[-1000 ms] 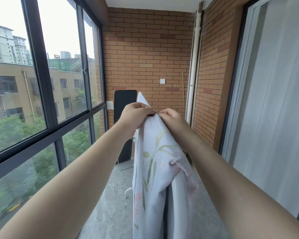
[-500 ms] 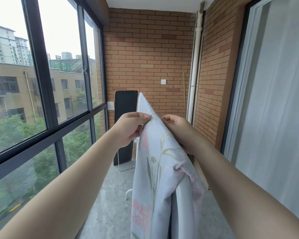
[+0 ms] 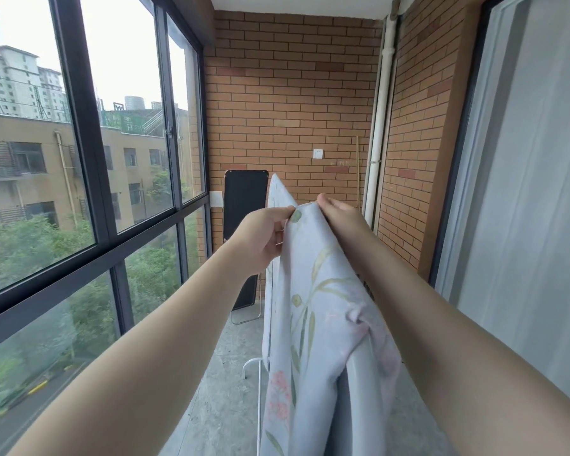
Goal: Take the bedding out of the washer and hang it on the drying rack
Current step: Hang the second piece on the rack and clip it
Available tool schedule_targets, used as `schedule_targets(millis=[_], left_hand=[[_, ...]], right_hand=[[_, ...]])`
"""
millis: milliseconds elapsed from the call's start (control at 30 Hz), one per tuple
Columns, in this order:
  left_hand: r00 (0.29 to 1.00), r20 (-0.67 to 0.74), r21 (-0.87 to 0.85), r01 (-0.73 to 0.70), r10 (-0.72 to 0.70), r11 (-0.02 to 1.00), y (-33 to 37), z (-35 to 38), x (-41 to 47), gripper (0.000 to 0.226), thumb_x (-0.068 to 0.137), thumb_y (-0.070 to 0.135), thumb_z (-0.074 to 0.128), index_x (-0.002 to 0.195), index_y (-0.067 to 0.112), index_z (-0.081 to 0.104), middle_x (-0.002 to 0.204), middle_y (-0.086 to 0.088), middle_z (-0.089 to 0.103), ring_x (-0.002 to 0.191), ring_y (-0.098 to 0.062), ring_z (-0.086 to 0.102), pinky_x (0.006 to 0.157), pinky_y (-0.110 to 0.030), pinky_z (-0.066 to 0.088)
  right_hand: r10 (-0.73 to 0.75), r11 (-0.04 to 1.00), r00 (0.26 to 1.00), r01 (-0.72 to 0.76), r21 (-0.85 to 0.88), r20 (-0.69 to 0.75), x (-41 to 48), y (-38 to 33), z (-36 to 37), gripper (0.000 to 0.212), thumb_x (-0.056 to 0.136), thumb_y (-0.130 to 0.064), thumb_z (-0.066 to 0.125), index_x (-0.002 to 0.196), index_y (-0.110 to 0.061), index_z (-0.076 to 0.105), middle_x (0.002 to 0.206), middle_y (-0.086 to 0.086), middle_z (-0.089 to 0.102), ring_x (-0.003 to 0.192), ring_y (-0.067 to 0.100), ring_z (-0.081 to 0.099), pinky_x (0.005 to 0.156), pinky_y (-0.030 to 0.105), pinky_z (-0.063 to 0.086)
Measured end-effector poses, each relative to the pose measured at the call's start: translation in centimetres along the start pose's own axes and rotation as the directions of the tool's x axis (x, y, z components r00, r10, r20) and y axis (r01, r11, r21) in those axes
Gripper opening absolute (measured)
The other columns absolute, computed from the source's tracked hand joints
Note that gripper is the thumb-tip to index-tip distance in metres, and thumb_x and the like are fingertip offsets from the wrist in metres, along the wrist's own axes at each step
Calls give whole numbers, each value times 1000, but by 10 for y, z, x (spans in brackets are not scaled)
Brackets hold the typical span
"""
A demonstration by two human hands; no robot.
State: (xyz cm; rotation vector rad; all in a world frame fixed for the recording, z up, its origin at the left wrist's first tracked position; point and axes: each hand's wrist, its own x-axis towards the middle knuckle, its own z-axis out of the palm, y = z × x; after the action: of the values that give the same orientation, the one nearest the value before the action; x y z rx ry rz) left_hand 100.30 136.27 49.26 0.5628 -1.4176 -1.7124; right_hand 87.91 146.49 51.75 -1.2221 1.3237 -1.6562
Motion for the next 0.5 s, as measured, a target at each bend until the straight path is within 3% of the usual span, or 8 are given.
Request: schedule_targets(millis=[100,167,233,300,433,500], left_hand=[[997,-61,-50,45,-48,998,-7,-2,4,37,88,23,65,114,-2,72,102,-14,73,95,-30,70,93,-37,55],[993,-85,-54,77,-81,996,-12,-2,5,50,77,26,70,118,-2,70,120,-20,70,108,-34,69,106,-45,50],[990,-100,-42,93,-97,995,-14,-2,5,55,72,28,72,118,-2,70,122,-21,69,104,-34,70,106,-50,48],[989,-105,-26,101,-103,995,-15,-2,5,55,71,29,72,118,-1,71,123,-20,69,110,-35,69,106,-51,48],[989,-103,-12,104,-105,994,-14,-2,4,46,78,28,69,116,1,72,117,-18,73,112,-34,69,105,-47,50],[991,-91,-9,102,-103,995,-15,-3,2,40,84,27,68,115,3,73,114,-15,74,110,-32,70,104,-45,51]], right_hand=[[53,995,998,-56,-87,-29,5,5,2,35,108,-38,43,94,-12,64,76,0,66,54,5,62,48,14,47],[60,979,997,-70,-194,-55,4,9,0,39,107,-40,43,83,-15,61,72,-2,61,44,-1,57,41,10,40],[47,955,996,-68,-289,-77,1,11,-1,43,106,-44,44,76,-17,58,67,-5,56,37,-2,50,35,9,33],[64,949,996,-81,-306,-64,3,15,-2,46,103,-50,47,79,-13,60,71,0,55,43,4,50,36,11,31],[123,991,991,-120,-56,53,1,17,-2,40,100,-45,57,83,-12,69,68,-4,70,54,7,65,48,14,47],[108,994,992,-108,-15,60,2,19,-4,31,100,-39,59,91,-12,73,73,-1,75,61,10,70,53,19,53]])
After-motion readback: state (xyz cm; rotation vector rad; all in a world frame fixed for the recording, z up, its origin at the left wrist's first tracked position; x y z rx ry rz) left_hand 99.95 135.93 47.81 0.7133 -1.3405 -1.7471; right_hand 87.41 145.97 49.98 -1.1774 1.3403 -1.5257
